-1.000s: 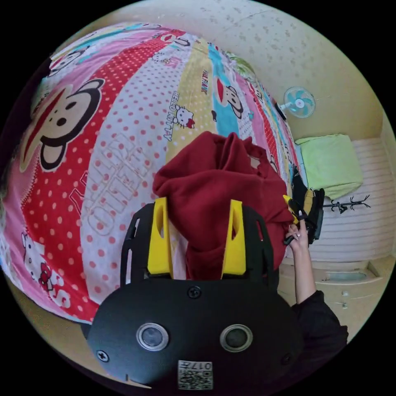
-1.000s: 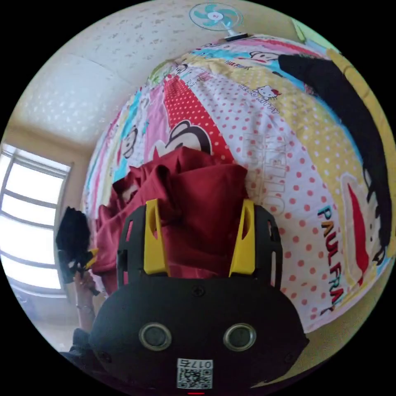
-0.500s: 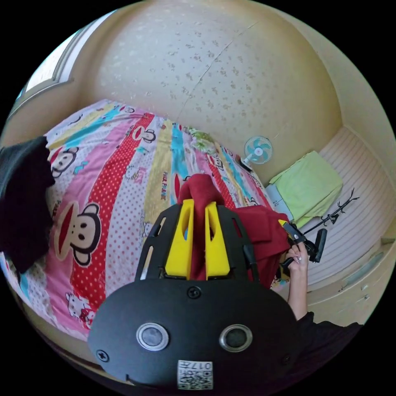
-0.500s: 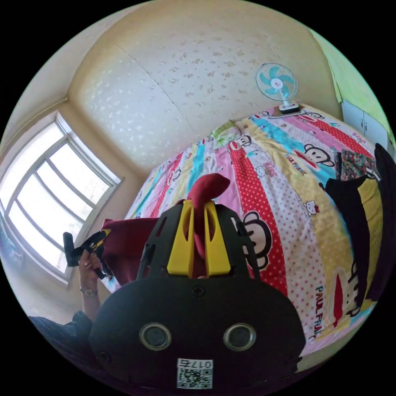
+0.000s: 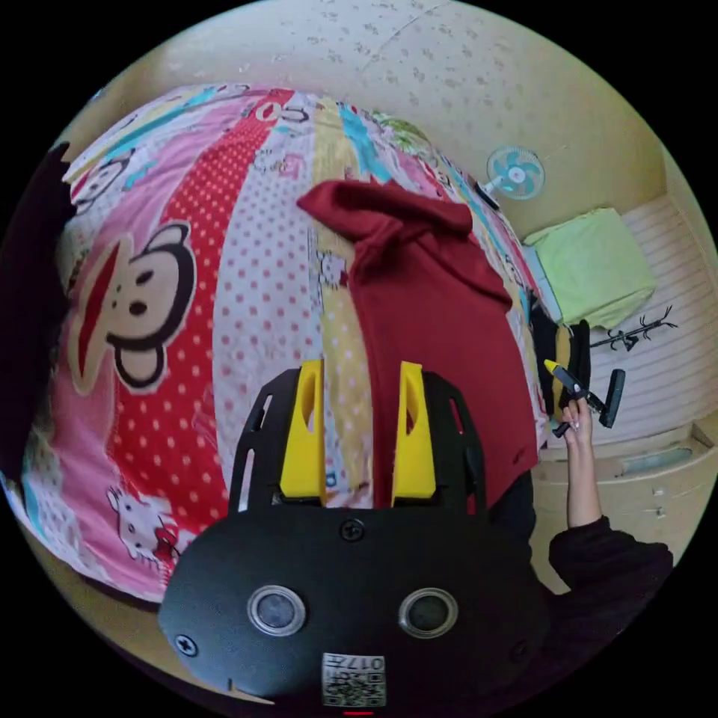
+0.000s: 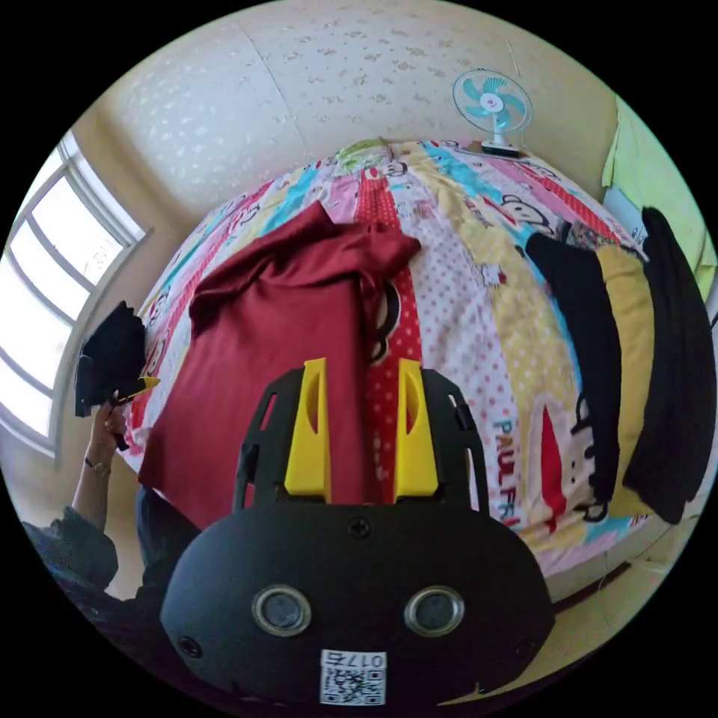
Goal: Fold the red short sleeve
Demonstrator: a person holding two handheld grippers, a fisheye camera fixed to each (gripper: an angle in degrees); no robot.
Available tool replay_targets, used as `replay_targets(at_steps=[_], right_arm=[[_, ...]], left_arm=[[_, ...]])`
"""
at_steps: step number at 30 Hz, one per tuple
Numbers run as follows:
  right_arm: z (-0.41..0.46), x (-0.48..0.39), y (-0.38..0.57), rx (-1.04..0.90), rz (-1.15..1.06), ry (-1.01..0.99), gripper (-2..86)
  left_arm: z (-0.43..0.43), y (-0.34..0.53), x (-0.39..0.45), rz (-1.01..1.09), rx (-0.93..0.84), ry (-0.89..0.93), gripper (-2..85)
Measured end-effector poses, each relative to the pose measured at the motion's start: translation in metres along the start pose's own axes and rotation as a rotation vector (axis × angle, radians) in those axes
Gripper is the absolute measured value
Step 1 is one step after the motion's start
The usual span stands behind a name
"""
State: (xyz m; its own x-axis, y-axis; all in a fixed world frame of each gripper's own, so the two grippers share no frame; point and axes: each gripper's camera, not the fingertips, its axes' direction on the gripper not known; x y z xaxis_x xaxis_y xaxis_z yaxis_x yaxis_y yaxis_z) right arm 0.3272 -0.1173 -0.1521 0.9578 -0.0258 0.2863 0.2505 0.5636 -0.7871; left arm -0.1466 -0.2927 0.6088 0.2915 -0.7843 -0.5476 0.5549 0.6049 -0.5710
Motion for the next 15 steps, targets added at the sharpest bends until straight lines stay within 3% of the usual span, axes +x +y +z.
replay_targets(at_steps=[2,4,5,9,15], right_arm=[[0.004,0.014,0.064,-0.082,0.041,0.003,13.9],[0.008,0.018,0.102,-0.143,0.063,-0.031,13.6],[0.0,0.016,0.122,-0.093,0.057,-0.044,12.2],[-0.009,0.019,0.143,-0.089,0.105,-0.104,4.4],[-0.087,0.02,0.141,-0.04,0.023,-0.279,3.2]], left_arm=[[0.013,0.042,-0.002,0.013,-0.062,0.049,13.9],[0.007,0.091,0.011,0.05,0.0,0.063,13.5],[0.006,0.1,0.016,0.054,-0.003,0.058,13.4],[0.004,0.128,0.042,0.038,-0.003,-0.105,7.0],[-0.074,0.137,0.045,0.102,0.051,0.031,4.8]])
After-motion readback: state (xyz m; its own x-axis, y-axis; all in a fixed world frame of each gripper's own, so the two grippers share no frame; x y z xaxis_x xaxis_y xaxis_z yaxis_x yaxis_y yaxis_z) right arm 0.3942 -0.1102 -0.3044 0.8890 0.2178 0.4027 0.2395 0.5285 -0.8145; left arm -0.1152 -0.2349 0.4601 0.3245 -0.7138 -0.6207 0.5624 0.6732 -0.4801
